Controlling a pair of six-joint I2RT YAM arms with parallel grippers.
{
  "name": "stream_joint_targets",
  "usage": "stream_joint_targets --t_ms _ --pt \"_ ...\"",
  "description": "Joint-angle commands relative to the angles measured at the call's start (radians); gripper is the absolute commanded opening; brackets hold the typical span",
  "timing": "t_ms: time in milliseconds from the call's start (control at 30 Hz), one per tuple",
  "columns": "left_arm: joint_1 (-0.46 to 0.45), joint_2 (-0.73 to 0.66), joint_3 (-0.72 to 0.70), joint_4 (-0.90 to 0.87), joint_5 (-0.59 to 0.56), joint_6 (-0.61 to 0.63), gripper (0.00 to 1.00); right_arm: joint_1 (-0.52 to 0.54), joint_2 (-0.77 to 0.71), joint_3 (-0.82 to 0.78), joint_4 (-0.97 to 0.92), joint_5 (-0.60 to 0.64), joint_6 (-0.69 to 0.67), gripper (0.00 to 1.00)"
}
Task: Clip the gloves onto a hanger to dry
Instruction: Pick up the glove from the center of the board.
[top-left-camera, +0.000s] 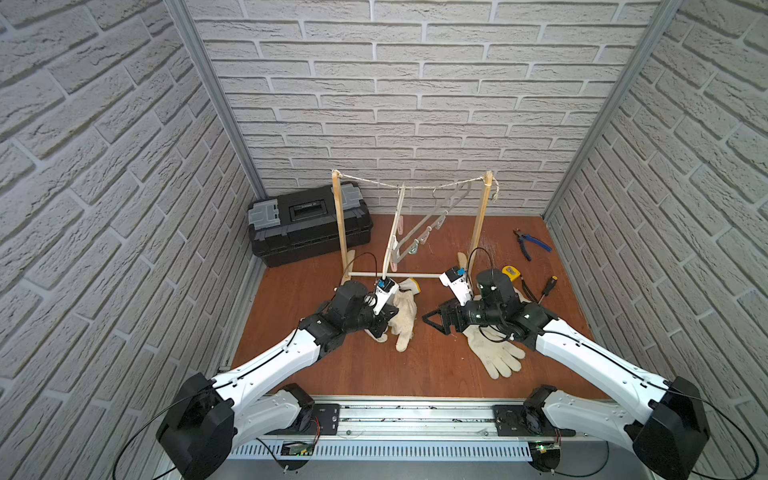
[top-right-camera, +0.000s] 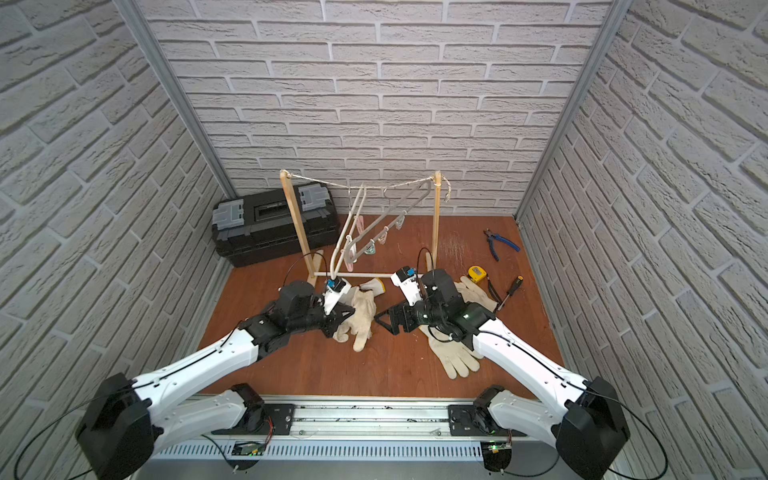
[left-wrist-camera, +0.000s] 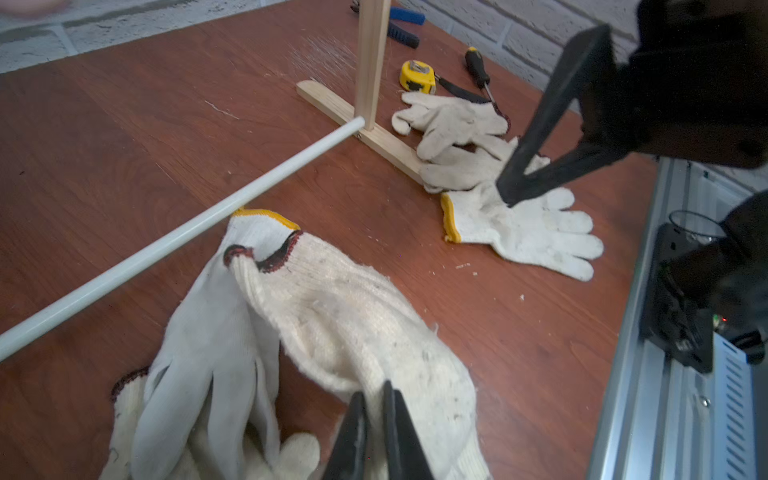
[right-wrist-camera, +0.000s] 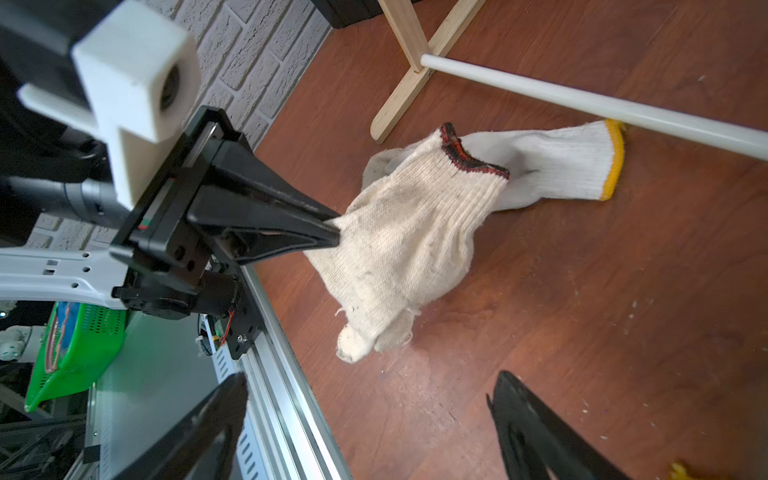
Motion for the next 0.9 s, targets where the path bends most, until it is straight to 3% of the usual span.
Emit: stream_joint_targets --t_ms 0,200,467,667,867 --pt "-0.022 -0.046 -0.033 0.031 0.003 0.032 0.00 0.014 0.047 -0.029 0.173 -0.041 0.108 0.92" --pt "-0.040 -0.064 -0.050 0.067 0.022 0.010 0.00 0.019 0.154 -0.079 0.390 -0.028 0.314 0.91" --pt "-0.039 -0.078 -0.063 0.104 0.057 -0.012 0.00 0.018 0.279 -0.115 0.611 -0.020 0.448 0.84" --pt "-0.040 -0.090 -0.073 0.111 0.072 -0.022 0.00 0.014 0.385 -0.131 0.768 -0.060 0.524 0.72" --pt "-0.035 -0.098 -0.093 0.098 0.072 -0.023 0.00 0.007 0.404 -0.148 0.927 -0.095 0.595 0.48"
